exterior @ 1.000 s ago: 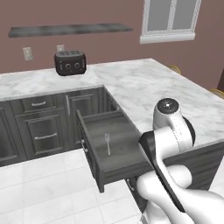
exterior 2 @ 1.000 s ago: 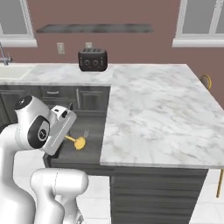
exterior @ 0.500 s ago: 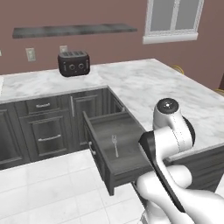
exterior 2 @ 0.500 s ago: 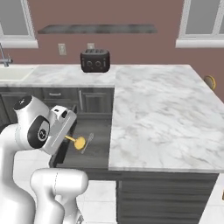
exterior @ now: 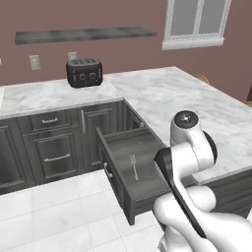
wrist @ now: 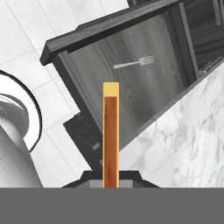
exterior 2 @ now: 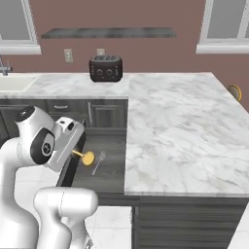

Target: Organize the utensils by type. Pick up the wooden spoons from the counter and place them in the open cabinet. Then pick up the metallic utensils from the counter and place them in the open drawer.

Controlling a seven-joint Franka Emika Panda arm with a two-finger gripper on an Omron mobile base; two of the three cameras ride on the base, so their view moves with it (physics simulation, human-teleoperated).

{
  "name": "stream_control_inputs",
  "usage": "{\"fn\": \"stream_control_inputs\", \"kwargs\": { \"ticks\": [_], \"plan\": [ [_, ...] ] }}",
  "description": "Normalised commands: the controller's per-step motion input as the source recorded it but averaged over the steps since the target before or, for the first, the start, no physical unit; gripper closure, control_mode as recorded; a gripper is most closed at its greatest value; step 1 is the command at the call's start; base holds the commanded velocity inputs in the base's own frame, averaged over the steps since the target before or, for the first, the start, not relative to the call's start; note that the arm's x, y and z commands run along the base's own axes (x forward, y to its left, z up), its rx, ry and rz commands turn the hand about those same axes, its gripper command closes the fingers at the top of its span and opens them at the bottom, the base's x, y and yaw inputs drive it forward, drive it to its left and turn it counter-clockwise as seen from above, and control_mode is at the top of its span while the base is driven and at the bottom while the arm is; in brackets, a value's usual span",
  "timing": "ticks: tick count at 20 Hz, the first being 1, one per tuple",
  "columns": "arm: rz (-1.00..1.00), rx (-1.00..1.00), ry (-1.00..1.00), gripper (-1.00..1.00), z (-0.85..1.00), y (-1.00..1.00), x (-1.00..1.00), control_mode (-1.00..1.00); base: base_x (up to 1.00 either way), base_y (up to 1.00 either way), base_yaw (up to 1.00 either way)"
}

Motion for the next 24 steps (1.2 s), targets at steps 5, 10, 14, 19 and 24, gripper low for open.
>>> {"fn": "stream_control_inputs", "kwargs": {
  "ticks": [5,10,14,19,24],
  "plan": [
    [0.00,-0.01,0.06,1.00,-0.02,0.09,0.42,-1.00,0.00,0.00,0.00],
    [0.13,-0.04,0.18,1.00,-0.30,0.00,0.79,-1.00,0.00,0.00,0.00],
    [0.25,-0.11,0.40,1.00,-0.37,0.01,0.84,-1.00,0.00,0.00,0.00],
    [0.38,-0.13,0.41,1.00,-0.27,0.00,0.62,-1.00,0.00,0.00,0.00],
    [0.41,-0.09,0.33,1.00,-0.02,0.00,0.45,-1.00,0.00,0.00,0.00]
  ]
}}
